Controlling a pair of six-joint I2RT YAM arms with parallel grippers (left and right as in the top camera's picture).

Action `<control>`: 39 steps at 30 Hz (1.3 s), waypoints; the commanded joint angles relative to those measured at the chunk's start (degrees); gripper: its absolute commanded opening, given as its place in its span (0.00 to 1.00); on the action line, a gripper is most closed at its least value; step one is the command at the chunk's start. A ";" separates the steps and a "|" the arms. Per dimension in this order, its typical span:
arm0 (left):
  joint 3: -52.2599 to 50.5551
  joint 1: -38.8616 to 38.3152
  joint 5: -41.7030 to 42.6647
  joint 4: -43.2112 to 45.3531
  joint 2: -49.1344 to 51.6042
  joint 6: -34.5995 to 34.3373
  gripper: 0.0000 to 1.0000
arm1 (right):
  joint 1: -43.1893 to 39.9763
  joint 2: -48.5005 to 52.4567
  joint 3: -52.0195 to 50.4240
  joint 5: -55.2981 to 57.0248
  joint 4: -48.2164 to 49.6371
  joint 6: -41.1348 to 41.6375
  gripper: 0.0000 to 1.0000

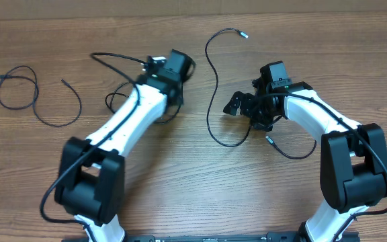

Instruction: Untangle cables

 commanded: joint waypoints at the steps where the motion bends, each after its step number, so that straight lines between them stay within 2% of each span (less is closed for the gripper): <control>1: 1.40 3.15 8.41 -1.68 -2.12 -1.90 0.69 | -0.11 -1.42 0.04 0.39 0.33 -0.02 1.00; 2: 1.09 3.80 8.79 -2.49 -2.08 -1.92 0.56 | -0.11 -1.42 0.04 0.39 0.33 0.00 1.00; 4: 0.22 5.03 8.50 -4.07 -1.99 -3.72 0.45 | -0.11 -1.42 0.04 0.39 0.31 -0.02 1.00; 7: -1.46 6.32 8.50 -3.56 -1.68 -6.62 0.44 | -0.11 -1.42 0.04 0.39 0.33 0.00 1.00; 12: -4.28 6.69 8.55 -0.72 -1.68 -6.60 0.36 | -0.11 -1.42 0.04 0.39 0.33 -0.02 1.00; 28: -7.48 6.69 8.55 4.96 -0.09 -5.40 0.36 | -0.11 -1.42 0.04 0.39 0.33 -0.02 1.00; 29: -7.48 6.67 8.55 5.60 0.20 -4.72 0.34 | -0.11 -1.42 0.04 0.39 0.33 0.00 1.00; 31: -7.50 6.67 8.57 7.04 0.83 -3.32 0.10 | -0.11 -1.42 0.04 0.39 0.33 -0.02 1.00; 32: -7.50 6.67 8.59 7.74 1.11 -2.64 0.04 | -0.11 -1.42 0.04 0.39 0.33 0.00 1.00; 39: -7.50 6.62 9.86 10.32 3.48 -0.44 0.04 | -0.11 -1.42 0.04 0.39 0.33 -0.02 1.00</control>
